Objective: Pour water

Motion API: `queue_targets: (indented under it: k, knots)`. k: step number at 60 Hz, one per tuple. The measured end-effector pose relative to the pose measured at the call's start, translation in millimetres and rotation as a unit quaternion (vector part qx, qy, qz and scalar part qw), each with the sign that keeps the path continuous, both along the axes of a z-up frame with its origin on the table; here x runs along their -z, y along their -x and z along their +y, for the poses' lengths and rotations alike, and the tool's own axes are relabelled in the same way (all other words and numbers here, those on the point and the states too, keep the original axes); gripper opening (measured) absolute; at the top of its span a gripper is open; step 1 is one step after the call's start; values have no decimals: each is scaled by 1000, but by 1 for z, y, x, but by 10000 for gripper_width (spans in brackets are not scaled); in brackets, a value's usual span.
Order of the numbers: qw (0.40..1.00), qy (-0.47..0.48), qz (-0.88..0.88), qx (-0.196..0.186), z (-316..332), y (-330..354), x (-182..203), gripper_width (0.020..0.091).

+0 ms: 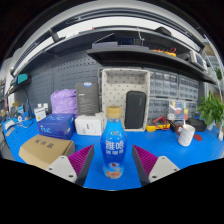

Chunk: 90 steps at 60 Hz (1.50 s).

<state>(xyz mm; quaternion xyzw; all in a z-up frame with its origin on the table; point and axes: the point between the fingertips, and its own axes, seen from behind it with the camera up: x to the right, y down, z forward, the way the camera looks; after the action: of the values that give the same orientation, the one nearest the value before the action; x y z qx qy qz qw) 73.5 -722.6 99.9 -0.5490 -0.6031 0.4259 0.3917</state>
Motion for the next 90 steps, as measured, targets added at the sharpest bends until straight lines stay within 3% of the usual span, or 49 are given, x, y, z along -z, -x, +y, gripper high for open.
queue_targets:
  k: [15,21,23,30,36,54,62,77,90]
  knots:
    - [1000,-6,18,0,-8,49,21,749]
    - [999,-15,48,-6,-9,57,19,645]
    - [998,-23,56,-3,-4,59,19,538]
    - [997,-5,74,-5,-4,65,16,491]
    - [997,-2,73,-16,-5,67,16,400]
    - [997,63,33,-38,14,67,16,398]
    - [986,165,13,-31,53,78,-6,398]
    - [908,415,-50,37,156,116,-42,397]
    - [790,601,-83,89,214,142,-59,396]
